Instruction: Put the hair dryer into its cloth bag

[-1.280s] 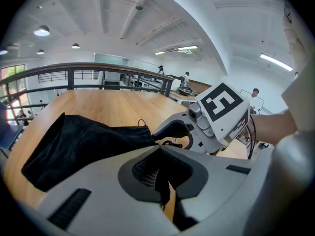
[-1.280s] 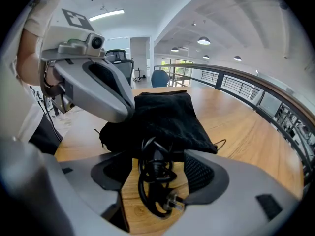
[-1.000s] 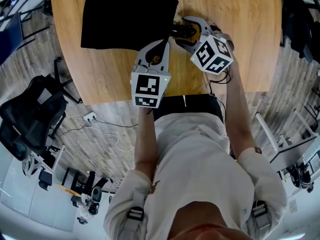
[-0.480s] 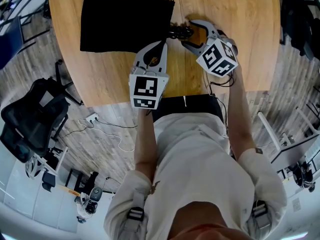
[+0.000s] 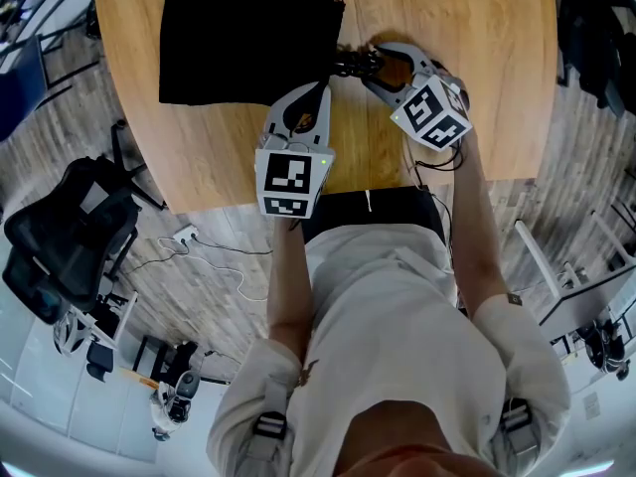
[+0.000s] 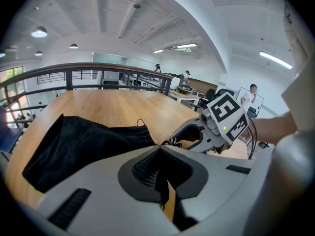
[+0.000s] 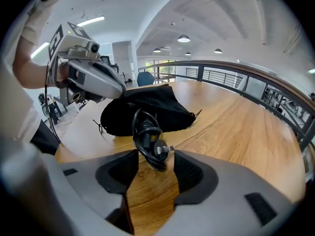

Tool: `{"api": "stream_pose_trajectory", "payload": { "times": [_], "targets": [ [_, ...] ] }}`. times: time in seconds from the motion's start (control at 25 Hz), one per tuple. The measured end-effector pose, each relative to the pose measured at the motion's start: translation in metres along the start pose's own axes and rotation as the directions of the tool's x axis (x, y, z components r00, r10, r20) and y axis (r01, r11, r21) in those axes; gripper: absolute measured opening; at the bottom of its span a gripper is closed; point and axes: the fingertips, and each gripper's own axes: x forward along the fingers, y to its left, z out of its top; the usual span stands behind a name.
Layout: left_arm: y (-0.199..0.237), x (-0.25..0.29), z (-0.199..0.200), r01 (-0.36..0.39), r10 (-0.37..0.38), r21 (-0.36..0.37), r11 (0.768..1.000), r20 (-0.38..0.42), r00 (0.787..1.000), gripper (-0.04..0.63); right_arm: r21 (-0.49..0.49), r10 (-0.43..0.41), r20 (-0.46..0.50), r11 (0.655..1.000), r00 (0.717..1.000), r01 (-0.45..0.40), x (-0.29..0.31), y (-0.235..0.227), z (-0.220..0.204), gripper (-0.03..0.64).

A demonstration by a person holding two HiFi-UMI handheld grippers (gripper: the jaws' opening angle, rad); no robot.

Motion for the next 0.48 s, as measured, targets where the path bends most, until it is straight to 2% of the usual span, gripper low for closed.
{"api": "stream_pose_trajectory", "payload": {
  "times": [0.28, 0.48],
  "targets": [
    [0.0006, -0.0020, -0.0006, -0.002, 0.002, -0.003, 1.000, 0.006, 1.000, 0.017, 0.005, -0.002, 0.001, 1.000, 1.000, 0.002, 0.0008, 0.0013, 0.0007, 0.169],
    [0.0004, -0.0031, 0.0013, -0.002, 0.002, -0.006, 1.000, 0.012, 1.000, 0.017, 0.016, -0.006, 0.004, 1.000, 1.000, 0.006, -0.0024, 0.0005, 0.0034, 0.153]
  ]
}}
